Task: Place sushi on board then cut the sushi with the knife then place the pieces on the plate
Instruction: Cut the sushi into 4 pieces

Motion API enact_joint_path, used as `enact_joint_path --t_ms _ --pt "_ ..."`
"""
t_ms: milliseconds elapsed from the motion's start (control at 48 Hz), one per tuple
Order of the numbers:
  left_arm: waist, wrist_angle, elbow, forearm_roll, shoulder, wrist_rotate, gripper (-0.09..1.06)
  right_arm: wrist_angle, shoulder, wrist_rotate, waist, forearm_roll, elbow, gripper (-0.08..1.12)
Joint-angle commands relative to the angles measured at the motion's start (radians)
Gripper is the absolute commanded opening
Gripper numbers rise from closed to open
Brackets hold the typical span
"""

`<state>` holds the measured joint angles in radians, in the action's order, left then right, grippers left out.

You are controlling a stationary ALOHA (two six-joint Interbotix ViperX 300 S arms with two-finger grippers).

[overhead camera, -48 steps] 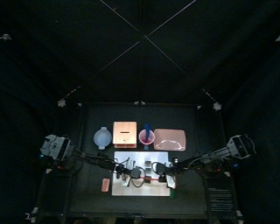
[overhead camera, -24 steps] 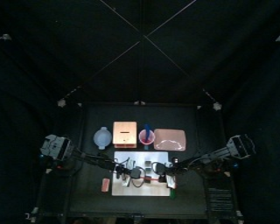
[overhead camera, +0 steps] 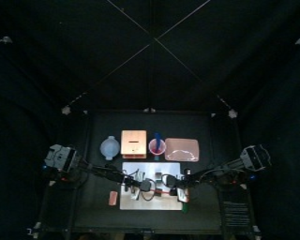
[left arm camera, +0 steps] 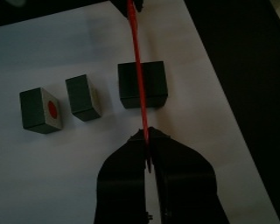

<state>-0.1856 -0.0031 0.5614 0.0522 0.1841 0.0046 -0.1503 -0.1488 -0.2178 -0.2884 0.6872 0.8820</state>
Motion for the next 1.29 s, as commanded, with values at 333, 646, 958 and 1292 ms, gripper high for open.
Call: enact_joint_path --t_ms 333,646,958,1292 --pt "0.021 -0.009 -0.028 -0.043 0.023 0.0 0.33 -0.002 0.066 -0.002 -0.032 0.015 -0.031 0.26" --pt "-0.009 -0.009 -0.028 -0.083 0.028 0.0 0.33 -0.02 0.078 -0.002 -0.035 0.029 -0.029 0.26" --pt "-0.04 -0.006 -0.028 -0.133 0.026 -0.002 0.33 -0.046 0.08 -0.002 -0.037 0.029 -0.031 0.26" --pt "-0.052 0.0 -0.028 -0.143 0.018 0.002 0.33 -0.081 0.049 -0.002 -0.038 0.031 -0.035 0.26"
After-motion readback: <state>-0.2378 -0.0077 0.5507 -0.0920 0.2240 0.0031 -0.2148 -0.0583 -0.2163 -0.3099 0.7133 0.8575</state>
